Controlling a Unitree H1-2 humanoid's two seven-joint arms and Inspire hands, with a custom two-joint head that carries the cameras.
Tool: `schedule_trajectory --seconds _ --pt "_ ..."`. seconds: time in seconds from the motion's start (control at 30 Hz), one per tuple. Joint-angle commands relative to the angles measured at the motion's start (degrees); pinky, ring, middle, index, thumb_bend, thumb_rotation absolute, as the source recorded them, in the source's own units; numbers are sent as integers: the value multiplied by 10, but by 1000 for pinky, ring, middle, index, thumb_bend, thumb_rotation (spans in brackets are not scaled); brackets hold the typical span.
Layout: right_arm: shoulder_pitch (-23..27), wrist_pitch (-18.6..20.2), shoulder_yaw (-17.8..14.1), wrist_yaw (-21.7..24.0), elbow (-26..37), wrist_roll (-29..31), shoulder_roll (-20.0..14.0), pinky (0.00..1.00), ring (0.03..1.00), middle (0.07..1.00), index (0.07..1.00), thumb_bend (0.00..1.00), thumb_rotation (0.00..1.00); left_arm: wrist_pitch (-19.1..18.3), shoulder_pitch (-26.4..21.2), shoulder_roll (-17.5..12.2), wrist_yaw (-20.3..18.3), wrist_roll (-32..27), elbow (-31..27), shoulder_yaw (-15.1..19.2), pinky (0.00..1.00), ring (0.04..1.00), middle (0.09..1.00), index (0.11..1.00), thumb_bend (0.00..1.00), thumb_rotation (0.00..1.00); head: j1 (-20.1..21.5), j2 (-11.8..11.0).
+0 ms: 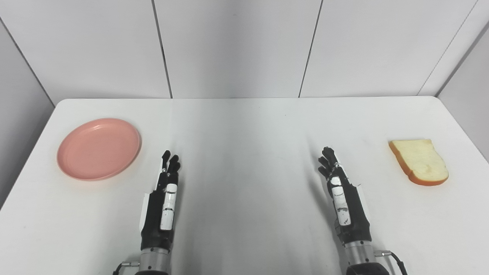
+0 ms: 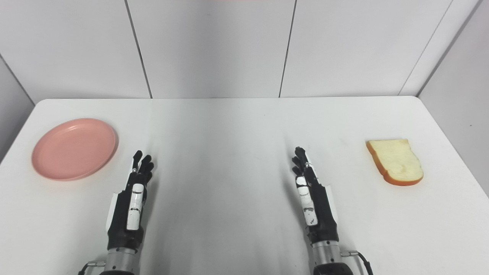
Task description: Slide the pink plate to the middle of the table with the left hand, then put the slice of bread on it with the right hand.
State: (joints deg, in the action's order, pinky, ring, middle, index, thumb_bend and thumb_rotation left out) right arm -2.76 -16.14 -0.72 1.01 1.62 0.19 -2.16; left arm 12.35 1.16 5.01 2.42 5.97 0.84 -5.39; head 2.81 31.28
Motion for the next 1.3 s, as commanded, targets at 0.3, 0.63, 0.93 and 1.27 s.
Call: schedule_trajectory --seconds 0.3,0.63,0.93,1.27 --pt "-14 -5 12 6 -1 3 4 948 936 949 927 779 1000 16 10 -4 0 -10 -4 3 982 958 967 966 493 1000 -6 -7" --pt "-18 21 13 -3 14 -12 7 939 937 944 925 788 1000 15 12 -5 2 -6 -9 2 977 958 964 955 521 1000 -4 0" --pt "-20 55 9 -3 25 -10 6 947 939 950 932 786 1000 15 12 0 6 -2 -16 0 952 952 952 948 506 1000 -9 -2" --pt "-19 53 10 -2 21 -4 8 938 935 948 930 801 1000 10 11 -1 3 2 -16 -1 957 951 953 945 499 1000 -8 -7"
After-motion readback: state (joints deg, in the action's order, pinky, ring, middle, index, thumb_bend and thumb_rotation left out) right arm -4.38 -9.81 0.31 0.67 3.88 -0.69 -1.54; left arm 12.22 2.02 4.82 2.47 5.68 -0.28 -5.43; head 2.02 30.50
